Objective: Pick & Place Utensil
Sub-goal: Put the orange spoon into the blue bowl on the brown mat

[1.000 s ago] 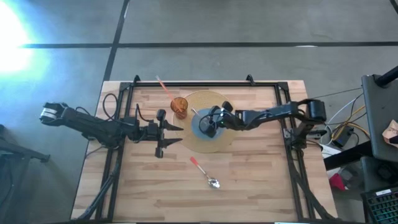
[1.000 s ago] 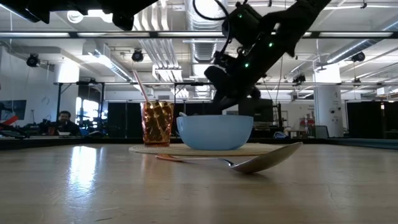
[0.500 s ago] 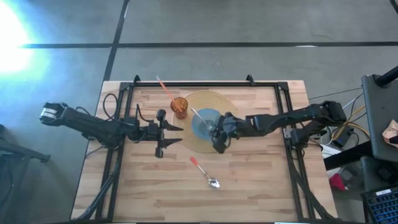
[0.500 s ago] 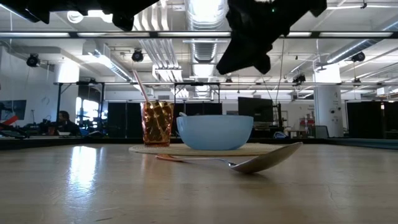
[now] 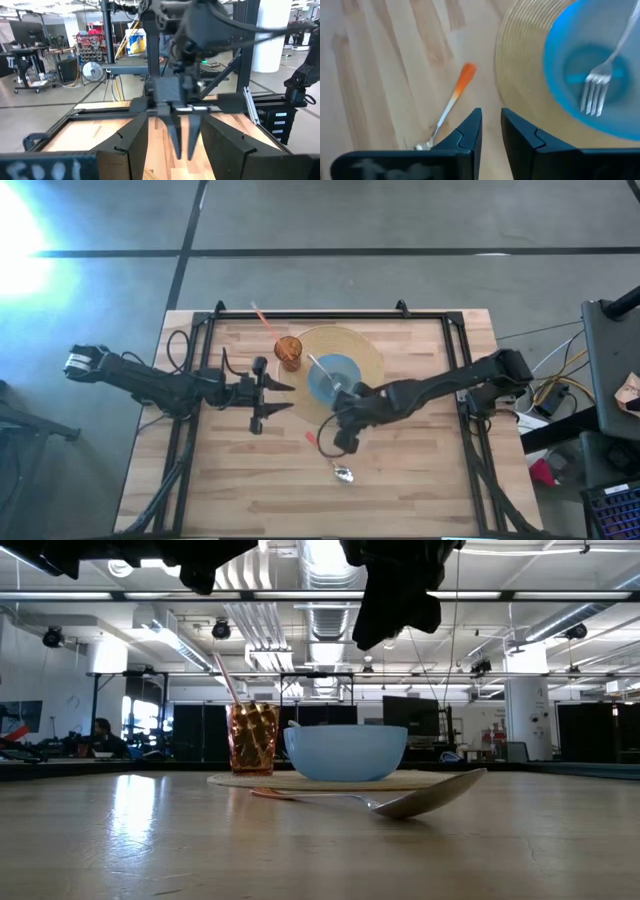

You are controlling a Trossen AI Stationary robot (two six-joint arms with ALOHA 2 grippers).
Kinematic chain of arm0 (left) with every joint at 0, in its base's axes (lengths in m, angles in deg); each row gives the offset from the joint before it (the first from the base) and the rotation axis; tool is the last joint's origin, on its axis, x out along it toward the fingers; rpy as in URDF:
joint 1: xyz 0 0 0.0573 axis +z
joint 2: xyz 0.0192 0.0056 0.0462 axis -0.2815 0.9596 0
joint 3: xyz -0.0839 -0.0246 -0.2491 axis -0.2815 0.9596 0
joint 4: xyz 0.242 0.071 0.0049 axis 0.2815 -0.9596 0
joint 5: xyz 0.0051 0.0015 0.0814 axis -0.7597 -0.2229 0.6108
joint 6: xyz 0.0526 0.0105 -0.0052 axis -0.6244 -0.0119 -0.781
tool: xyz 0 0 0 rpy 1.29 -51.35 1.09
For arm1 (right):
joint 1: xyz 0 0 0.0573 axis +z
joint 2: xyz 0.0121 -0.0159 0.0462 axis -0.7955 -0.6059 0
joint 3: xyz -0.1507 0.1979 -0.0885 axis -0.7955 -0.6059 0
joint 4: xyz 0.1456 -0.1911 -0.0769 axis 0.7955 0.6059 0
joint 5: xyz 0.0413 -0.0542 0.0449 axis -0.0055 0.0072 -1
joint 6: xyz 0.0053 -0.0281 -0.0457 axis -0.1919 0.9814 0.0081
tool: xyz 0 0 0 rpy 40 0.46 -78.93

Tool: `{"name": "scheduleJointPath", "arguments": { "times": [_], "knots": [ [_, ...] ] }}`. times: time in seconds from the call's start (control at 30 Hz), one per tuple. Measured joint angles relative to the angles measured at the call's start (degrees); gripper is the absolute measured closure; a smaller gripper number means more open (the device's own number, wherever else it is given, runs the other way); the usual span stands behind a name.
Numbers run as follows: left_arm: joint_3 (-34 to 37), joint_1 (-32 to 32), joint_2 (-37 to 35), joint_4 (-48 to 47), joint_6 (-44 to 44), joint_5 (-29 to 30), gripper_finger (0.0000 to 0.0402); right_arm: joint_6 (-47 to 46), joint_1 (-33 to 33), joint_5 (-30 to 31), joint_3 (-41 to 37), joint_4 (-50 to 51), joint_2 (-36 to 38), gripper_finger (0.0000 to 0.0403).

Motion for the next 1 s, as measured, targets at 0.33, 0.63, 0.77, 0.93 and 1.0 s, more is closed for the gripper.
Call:
{"name": "scheduleJointPath", "arguments": {
  "times": [0.33,0.63,0.77,0.93,1.0],
  "knots": [
    [0.0,0.0,-0.02,-2.19,0.83,1.09,0.0227,-3.7,3.08,-1.84,7.42,5.6,-7.93,0.0294],
    [0.0,0.0,0.01,-3.59,3.37,1.11,0.0227,-8.08,4.35,-7.3,11.34,4.89,-14.34,0.0245],
    [0.0,0.0,0.09,-4.79,4.95,1.11,0.0227,-8.45,5.01,-9.92,13.62,4.97,-18.14,0.0236],
    [0.0,0.0,0.11,-7.22,7.09,1.11,0.0227,-8.32,5.71,-11.1,17.15,5.71,-22.73,0.0234],
    [0.0,0.0,0.11,-8.07,7.99,1.11,0.0227,-8.22,5.87,-11.07,18.7,5.82,-24.16,0.0234]
  ]
}}
